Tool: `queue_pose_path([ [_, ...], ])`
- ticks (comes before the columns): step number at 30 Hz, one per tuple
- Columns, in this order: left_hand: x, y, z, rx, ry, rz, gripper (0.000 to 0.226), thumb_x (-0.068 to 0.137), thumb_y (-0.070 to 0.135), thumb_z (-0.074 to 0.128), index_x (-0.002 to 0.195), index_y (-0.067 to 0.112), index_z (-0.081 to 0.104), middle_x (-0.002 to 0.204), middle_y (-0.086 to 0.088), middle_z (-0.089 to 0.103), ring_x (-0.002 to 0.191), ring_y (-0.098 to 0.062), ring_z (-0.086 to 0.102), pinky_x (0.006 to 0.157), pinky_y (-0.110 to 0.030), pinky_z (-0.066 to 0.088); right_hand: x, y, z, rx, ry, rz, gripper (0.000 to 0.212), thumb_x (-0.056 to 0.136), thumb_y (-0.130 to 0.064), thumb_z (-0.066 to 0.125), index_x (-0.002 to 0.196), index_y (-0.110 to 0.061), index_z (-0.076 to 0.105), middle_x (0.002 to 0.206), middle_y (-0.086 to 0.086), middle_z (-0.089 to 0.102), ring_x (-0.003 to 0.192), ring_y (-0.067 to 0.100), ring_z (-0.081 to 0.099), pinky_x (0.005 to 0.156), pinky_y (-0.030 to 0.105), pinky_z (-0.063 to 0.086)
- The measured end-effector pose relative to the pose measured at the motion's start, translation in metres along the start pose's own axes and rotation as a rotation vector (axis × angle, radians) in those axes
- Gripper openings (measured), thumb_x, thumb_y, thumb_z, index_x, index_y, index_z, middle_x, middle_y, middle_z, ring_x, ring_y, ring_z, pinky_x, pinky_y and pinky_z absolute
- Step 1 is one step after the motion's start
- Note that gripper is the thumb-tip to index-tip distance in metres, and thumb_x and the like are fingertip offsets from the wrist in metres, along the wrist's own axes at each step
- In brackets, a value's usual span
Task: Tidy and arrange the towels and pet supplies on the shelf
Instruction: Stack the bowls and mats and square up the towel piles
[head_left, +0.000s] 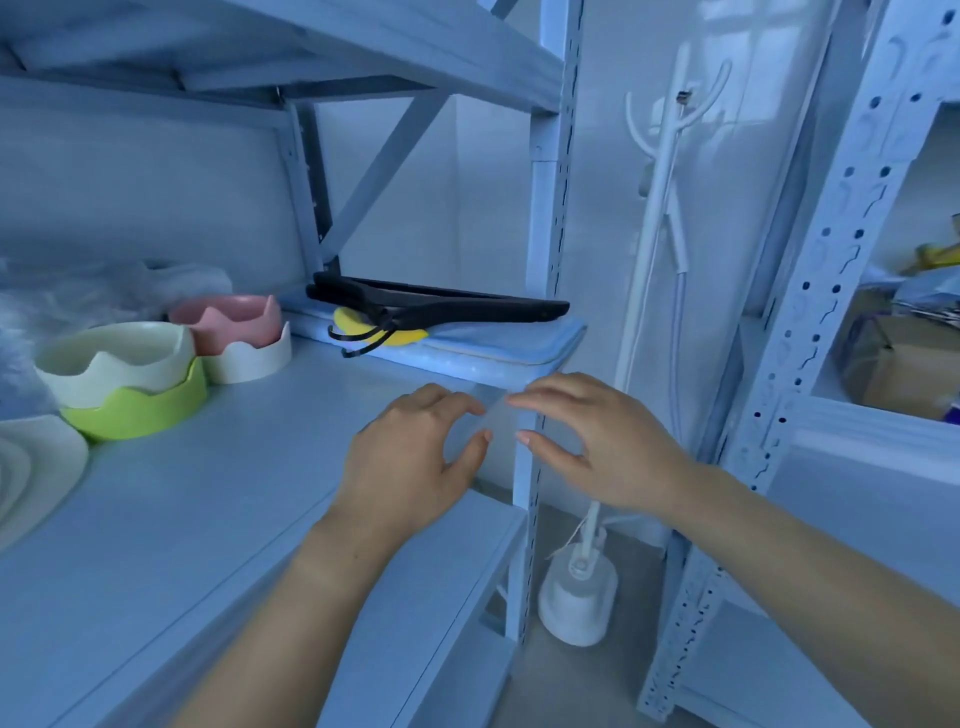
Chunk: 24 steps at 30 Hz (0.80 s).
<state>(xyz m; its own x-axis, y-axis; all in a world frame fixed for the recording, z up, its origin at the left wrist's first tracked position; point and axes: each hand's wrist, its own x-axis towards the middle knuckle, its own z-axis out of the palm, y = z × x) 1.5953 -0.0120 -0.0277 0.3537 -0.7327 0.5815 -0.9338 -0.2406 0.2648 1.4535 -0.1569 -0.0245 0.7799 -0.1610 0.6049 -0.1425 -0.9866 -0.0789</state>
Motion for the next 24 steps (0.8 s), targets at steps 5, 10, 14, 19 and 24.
queue_pose_path([
  [5,0.072,0.003,0.045,-0.024,0.020,0.022,0.026,0.087,0.042,0.054,0.110,0.034,0.060,0.110,0.016,0.057,0.105,-0.009,0.054,0.066,-0.024,0.042,0.030,0.075,0.012,-0.013,-0.002,-0.008,0.037,0.090,-0.042,0.045,0.119,-0.024,0.060,0.111,-0.007,0.062,0.100,0.014,0.059,0.075,0.035,0.054],
  [10,0.115,-0.001,0.075,0.007,-0.027,-0.004,0.024,0.086,0.041,0.056,0.108,0.034,0.060,0.109,0.017,0.056,0.090,-0.009,0.055,0.062,-0.023,0.037,0.051,0.131,0.029,0.011,0.020,0.031,0.039,0.089,-0.044,0.042,0.119,-0.026,0.060,0.112,-0.010,0.061,0.101,0.011,0.057,0.074,0.027,0.051],
  [14,0.138,-0.005,0.095,0.050,-0.032,-0.065,0.025,0.085,0.041,0.057,0.109,0.033,0.061,0.110,0.017,0.055,0.096,-0.009,0.055,0.065,-0.024,0.042,0.070,0.167,0.047,0.096,0.005,0.019,0.043,0.089,-0.047,0.040,0.121,-0.025,0.059,0.116,-0.010,0.060,0.105,0.010,0.055,0.078,0.024,0.047],
  [19,0.159,0.000,0.115,0.111,-0.021,-0.193,0.026,0.085,0.041,0.057,0.110,0.033,0.061,0.110,0.016,0.056,0.101,-0.009,0.053,0.068,-0.025,0.046,0.104,0.202,0.067,0.211,-0.047,-0.095,0.046,0.088,-0.046,0.039,0.122,-0.024,0.059,0.118,-0.009,0.058,0.107,0.009,0.053,0.078,0.019,0.038],
  [24,0.175,0.017,0.130,0.233,-0.046,-0.326,0.029,0.086,0.040,0.054,0.115,0.033,0.058,0.116,0.016,0.054,0.102,-0.009,0.051,0.067,-0.023,0.038,0.134,0.229,0.077,0.302,0.006,-0.250,0.039,0.088,-0.040,0.044,0.117,-0.023,0.063,0.112,-0.009,0.061,0.103,0.006,0.050,0.078,0.019,0.041],
])
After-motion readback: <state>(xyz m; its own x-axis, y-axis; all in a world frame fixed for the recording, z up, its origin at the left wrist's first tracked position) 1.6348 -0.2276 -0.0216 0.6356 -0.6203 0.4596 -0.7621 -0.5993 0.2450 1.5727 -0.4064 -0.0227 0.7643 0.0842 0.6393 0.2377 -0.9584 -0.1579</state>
